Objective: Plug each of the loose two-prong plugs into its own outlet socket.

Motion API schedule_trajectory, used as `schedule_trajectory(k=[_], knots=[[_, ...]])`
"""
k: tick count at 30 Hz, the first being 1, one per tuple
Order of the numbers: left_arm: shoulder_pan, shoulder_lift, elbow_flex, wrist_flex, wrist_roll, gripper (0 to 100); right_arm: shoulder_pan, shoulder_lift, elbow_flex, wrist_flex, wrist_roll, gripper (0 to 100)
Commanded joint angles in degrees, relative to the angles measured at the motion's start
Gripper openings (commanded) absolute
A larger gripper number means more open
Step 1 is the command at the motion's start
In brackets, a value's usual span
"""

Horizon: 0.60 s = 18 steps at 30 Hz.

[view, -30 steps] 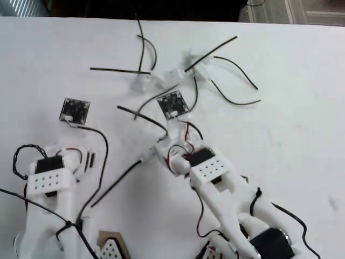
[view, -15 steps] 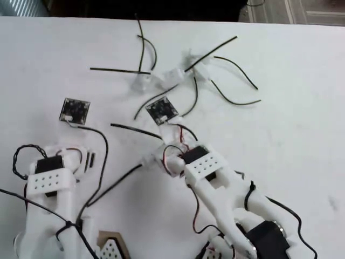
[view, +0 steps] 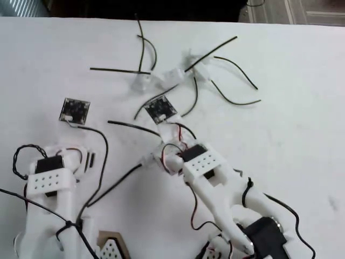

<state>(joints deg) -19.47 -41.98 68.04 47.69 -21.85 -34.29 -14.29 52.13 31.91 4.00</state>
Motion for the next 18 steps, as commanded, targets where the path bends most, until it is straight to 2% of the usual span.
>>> schedule_trajectory(k=[1,4,8,18], knots=[[-0.40,-1.54,-0.26,-1.05,-0.09,18,3.38,0.66,-5.80,-1.01,0.44,1.8],[-0.40,-1.54,-0.26,-1.05,-0.09,18,6.64,2.07,-10.99,-1.01,0.62,1.8],[-0.40,-1.54,-0.18,-1.05,-0.09,18,9.45,7.60,-18.81,-1.01,4.48,1.8],[0.22,-1.54,-0.18,-1.67,-0.09,18,16.92,31.69,-47.47,-0.48,5.19,2.2]])
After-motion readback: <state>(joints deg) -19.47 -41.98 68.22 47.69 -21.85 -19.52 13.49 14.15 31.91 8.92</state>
